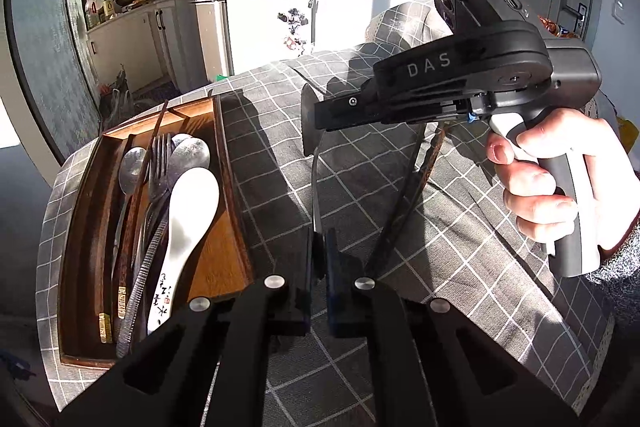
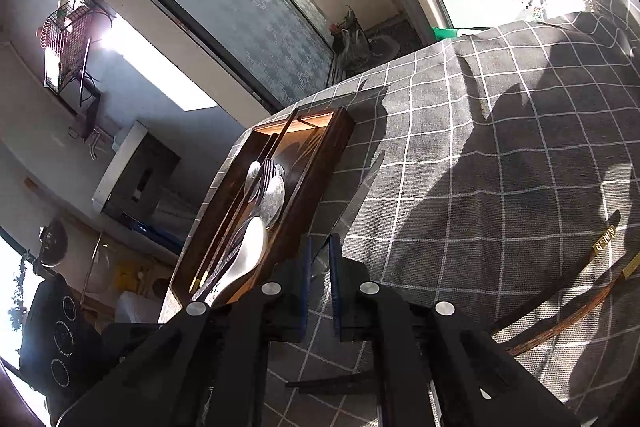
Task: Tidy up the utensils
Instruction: 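Place the butter knife in the tray beside the white spoon, release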
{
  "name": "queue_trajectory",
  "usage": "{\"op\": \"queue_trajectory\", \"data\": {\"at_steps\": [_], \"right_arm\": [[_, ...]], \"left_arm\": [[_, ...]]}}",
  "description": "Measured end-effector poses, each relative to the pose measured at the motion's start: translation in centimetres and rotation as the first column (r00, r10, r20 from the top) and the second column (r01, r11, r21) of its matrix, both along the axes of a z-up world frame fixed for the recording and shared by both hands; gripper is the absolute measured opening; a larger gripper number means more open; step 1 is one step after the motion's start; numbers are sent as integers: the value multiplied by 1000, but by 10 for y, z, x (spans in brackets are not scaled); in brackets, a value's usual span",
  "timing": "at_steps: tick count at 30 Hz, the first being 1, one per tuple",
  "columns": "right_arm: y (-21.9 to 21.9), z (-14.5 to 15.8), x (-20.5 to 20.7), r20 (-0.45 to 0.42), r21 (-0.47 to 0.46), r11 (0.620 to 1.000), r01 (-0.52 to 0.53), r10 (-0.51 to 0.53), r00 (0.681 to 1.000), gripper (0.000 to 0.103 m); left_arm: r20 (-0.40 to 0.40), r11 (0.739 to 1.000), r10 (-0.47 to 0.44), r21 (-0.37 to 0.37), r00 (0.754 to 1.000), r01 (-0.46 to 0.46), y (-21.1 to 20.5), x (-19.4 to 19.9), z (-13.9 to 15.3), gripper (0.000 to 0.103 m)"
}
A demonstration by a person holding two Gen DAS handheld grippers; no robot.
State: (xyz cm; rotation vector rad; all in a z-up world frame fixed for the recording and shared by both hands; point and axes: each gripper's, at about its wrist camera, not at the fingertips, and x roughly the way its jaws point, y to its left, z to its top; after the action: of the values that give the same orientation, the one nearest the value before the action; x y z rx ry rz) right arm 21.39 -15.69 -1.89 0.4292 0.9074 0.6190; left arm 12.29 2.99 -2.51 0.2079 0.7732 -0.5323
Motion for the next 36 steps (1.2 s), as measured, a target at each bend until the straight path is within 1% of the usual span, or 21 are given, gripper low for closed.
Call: {"op": "queue_trajectory", "data": {"at_steps": [5,8,12,14,16,18,22,25,26,27,28,29,30,31,34,36], "right_arm": [[44,11,11,28,15,998,-58,57,998,8],[69,11,19,33,20,996,-88,88,996,8],[94,5,31,28,5,993,-116,116,993,8],[104,0,34,23,-13,992,-126,126,992,8],[112,-2,36,33,-53,989,-137,139,990,8],[117,-5,35,41,-88,986,-143,147,988,8],[120,-7,32,39,-116,981,-156,161,986,9],[116,-6,29,37,-117,981,-157,163,986,11],[113,-4,27,41,-122,980,-156,162,986,14],[108,-1,24,48,-125,981,-150,157,986,21],[102,2,21,53,-122,982,-143,151,987,30],[94,5,17,59,-116,984,-138,145,988,35],[85,9,13,67,-113,985,-132,140,988,45],[75,13,10,75,-111,986,-126,135,988,51],[40,21,1,93,-110,989,-99,109,990,59],[18,24,-6,115,-143,988,-65,82,990,59]], "left_arm": [[17,997,72,-4,997,-72,36,0,12,7],[22,992,122,10,992,-122,57,5,13,7],[19,983,180,21,983,-180,79,13,9,7],[16,980,195,42,981,-195,85,17,3,7],[10,978,201,57,979,-202,86,21,-3,7],[0,977,203,60,979,-202,87,22,-8,7],[-19,977,205,58,979,-203,86,27,-16,7],[-11,976,210,66,978,-209,83,26,-16,14],[-4,974,216,67,976,-216,83,25,-14,22],[5,973,224,61,975,-223,84,23,-12,31],[10,972,229,46,973,-229,86,20,-9,47],[16,973,230,28,973,-231,87,16,-4,51],[22,974,227,17,974,-227,87,12,-1,52],[30,977,214,5,976,-214,85,7,4,55],[45,989,145,-30,988,-143,69,-7,13,63],[34,996,76,-55,997,-74,51,-16,14,63]]}}
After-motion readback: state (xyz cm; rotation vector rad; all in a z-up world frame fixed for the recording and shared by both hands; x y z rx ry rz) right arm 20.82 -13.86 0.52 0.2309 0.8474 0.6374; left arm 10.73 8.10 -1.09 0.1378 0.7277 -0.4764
